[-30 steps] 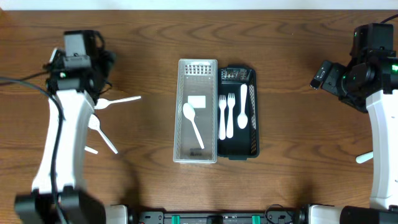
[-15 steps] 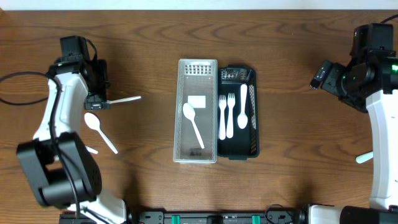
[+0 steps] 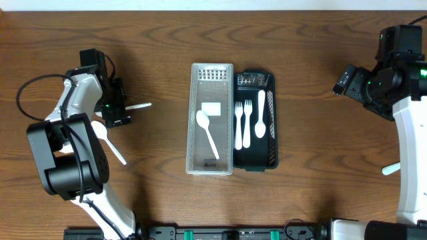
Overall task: Pack container
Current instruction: 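Move the left gripper back left and grasp another white spoon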
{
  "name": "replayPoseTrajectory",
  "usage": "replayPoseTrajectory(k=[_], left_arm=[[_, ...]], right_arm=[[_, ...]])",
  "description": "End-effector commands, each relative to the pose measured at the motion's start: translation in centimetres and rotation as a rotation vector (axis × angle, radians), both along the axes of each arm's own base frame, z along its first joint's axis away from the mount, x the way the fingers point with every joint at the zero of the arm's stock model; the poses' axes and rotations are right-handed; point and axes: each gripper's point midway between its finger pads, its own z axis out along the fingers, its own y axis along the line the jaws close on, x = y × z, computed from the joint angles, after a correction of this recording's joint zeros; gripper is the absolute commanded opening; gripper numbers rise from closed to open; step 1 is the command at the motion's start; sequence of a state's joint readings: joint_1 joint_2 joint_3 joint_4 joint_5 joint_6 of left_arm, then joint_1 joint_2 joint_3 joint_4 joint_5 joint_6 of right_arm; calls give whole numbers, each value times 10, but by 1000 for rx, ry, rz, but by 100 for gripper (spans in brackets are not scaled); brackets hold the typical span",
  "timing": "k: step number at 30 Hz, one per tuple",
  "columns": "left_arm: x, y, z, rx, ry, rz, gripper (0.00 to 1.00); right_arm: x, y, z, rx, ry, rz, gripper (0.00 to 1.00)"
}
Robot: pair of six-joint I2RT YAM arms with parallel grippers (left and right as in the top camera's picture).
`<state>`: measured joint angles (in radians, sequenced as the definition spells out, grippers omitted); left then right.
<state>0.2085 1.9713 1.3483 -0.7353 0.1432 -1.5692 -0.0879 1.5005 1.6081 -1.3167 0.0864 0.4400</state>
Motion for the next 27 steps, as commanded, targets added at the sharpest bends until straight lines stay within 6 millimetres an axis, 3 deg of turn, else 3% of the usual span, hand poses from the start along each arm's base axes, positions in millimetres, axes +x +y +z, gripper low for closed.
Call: replayPoseTrajectory(k=[1,5,16,27], left_arm=[[-5,-1,-4,-28,27,82,90],[-6,-2,-4,-39,37,133,82],[-14,-8,-21,-74,99,192,84],[-13,6,-23,-75,88,232,84]], right_arm=[[-1,-6,1,-16,0,-19,99],[-1,-6,1,-16,1,-19,99],[-3,-6,0,-16,11,-15,99],[-4,-6,0,-16,11,-16,99]])
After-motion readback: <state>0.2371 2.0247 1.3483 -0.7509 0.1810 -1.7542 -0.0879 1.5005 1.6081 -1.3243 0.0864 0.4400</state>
